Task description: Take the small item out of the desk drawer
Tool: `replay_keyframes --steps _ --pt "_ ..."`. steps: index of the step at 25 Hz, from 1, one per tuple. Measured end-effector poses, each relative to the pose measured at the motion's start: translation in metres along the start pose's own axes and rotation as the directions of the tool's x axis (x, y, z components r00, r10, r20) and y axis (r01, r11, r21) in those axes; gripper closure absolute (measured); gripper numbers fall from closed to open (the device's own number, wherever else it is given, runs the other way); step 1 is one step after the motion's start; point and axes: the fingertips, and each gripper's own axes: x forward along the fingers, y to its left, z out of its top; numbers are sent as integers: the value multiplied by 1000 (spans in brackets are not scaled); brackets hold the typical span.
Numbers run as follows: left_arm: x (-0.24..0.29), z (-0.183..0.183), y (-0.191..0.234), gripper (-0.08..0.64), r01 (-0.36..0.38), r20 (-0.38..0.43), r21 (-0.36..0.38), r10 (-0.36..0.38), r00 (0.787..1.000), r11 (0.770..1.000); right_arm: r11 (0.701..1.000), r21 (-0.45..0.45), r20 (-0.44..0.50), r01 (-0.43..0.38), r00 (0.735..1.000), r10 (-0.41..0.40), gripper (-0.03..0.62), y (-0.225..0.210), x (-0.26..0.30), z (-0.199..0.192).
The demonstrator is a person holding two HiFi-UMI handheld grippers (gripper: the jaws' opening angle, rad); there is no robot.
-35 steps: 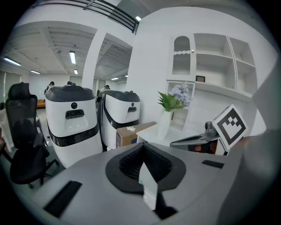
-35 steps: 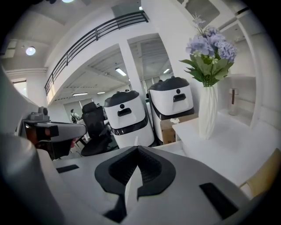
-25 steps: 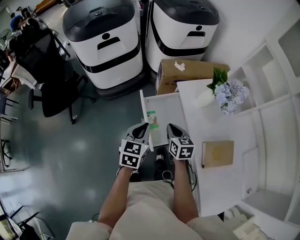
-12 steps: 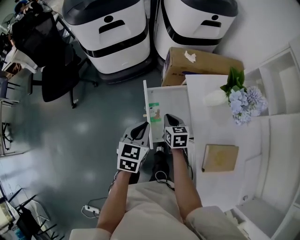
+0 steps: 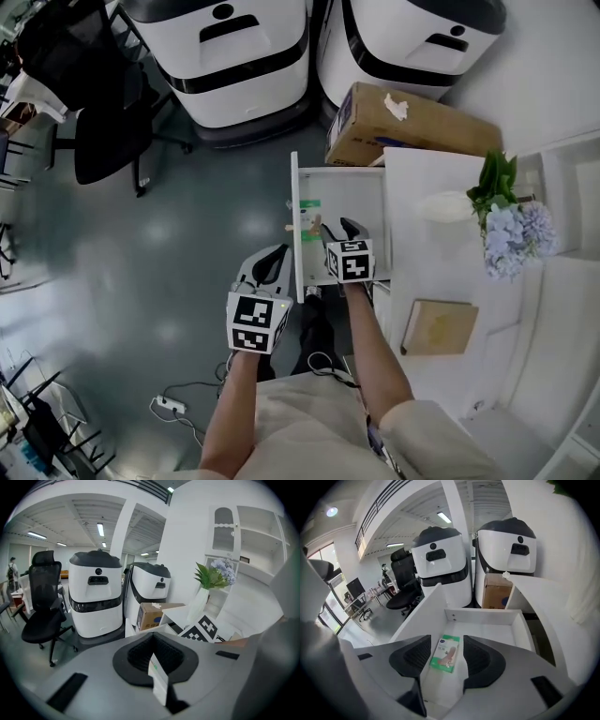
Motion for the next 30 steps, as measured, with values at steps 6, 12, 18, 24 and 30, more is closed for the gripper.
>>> replay_keyframes --steps 6,12,18,24,30 --pt "3 -13 0 543 16 -6 -5 -16 1000 1000 1000 -26 -97 17 995 -20 344 -14 48 -29" --pt "19 -35 3 543 33 -24 -4 -33 999 999 997 -74 -142 9 990 -19 344 -13 90 -58" --pt "20 -58 5 543 25 -65 -21 -26 998 999 995 -100 -179 11 983 -29 344 -14 111 -73" --pt "15 -66 7 543 26 -87 -7 -26 996 1000 992 -128 -219 2 975 -30 336 -9 120 -74" --pt "18 -68 8 543 27 -96 -1 -27 995 1000 992 -122 -217 16 975 -43 318 -20 118 -74"
